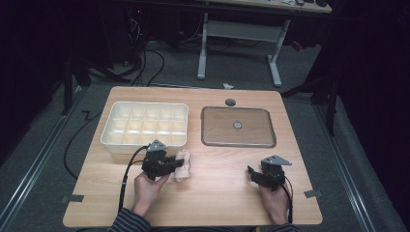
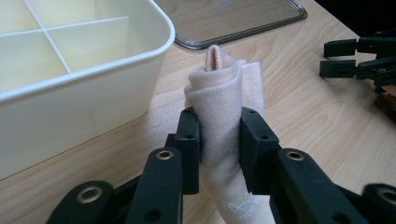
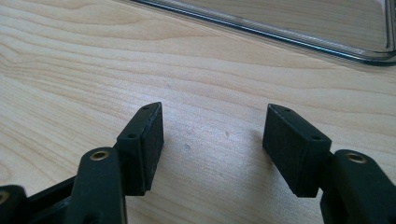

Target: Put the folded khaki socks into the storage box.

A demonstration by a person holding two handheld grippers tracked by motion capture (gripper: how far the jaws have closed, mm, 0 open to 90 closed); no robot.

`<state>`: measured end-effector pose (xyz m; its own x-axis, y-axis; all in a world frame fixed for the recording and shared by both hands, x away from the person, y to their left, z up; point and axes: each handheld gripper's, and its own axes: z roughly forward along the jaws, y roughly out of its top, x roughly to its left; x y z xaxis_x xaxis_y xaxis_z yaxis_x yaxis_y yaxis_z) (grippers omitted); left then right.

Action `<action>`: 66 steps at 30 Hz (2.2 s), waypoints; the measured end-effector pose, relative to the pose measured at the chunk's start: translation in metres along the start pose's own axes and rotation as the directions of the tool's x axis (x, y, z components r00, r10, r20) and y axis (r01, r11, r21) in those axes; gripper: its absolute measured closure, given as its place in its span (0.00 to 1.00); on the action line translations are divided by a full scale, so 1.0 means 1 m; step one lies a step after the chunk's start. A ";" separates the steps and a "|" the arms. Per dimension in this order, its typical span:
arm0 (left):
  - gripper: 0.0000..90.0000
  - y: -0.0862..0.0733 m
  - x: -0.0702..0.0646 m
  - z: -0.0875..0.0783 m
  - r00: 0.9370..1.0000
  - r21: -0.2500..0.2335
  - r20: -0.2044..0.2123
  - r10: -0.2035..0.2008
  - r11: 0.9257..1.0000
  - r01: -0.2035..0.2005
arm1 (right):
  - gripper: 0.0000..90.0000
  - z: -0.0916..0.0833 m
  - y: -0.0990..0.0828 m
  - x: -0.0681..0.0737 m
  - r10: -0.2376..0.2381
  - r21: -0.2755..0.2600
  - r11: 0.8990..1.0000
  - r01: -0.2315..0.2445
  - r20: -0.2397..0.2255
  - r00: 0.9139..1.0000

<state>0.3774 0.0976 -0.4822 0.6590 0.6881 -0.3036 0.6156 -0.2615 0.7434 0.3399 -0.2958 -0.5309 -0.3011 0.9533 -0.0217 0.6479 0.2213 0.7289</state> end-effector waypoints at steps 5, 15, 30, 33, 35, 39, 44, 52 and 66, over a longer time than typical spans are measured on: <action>0.79 -0.004 0.005 -0.006 1.000 -0.001 0.001 0.010 1.000 -0.010 | 0.43 0.000 0.000 0.000 0.000 0.000 1.000 0.000 -0.001 1.000; 0.79 -0.016 0.018 -0.023 0.999 -0.012 -0.019 -0.034 0.999 0.034 | 0.42 0.000 0.000 0.000 0.000 0.000 1.000 0.000 -0.002 1.000; 0.79 -0.022 0.030 -0.040 0.997 -0.006 -0.061 -0.057 0.998 0.056 | 0.42 0.000 0.000 0.000 0.001 0.000 1.000 -0.001 -0.001 1.000; 0.79 -0.022 0.032 -0.044 0.996 -0.009 -0.066 -0.057 0.998 0.056 | 0.42 0.000 0.000 0.000 0.001 0.000 1.000 -0.001 -0.001 1.000; 0.79 -0.020 0.033 -0.048 0.996 -0.011 -0.073 -0.053 0.999 0.053 | 0.42 0.000 0.000 0.000 0.001 0.000 1.000 -0.001 -0.001 1.000; 0.79 -0.017 0.036 -0.055 0.995 -0.022 -0.086 -0.054 0.998 0.052 | 0.42 0.000 0.000 0.000 0.002 0.000 1.000 -0.002 -0.002 1.000; 0.80 -0.013 0.043 -0.064 0.993 -0.013 -0.110 -0.047 0.999 0.046 | 0.42 0.000 0.000 0.000 0.002 0.000 1.000 -0.002 -0.002 1.000; 0.80 -0.009 0.050 -0.072 0.991 -0.025 -0.119 -0.058 0.998 0.056 | 0.42 0.000 0.000 0.000 0.002 0.000 1.000 -0.002 -0.002 1.000; 0.80 0.012 0.060 -0.079 0.991 -0.021 -0.130 -0.035 0.999 0.032 | 0.42 0.000 0.000 0.000 0.002 0.000 1.000 -0.002 -0.002 1.000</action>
<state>0.3903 0.1889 -0.4444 0.5755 0.7789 -0.2492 0.6275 -0.2251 0.7454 0.3397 -0.2955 -0.5310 -0.3009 0.9535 -0.0191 0.6486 0.2193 0.7288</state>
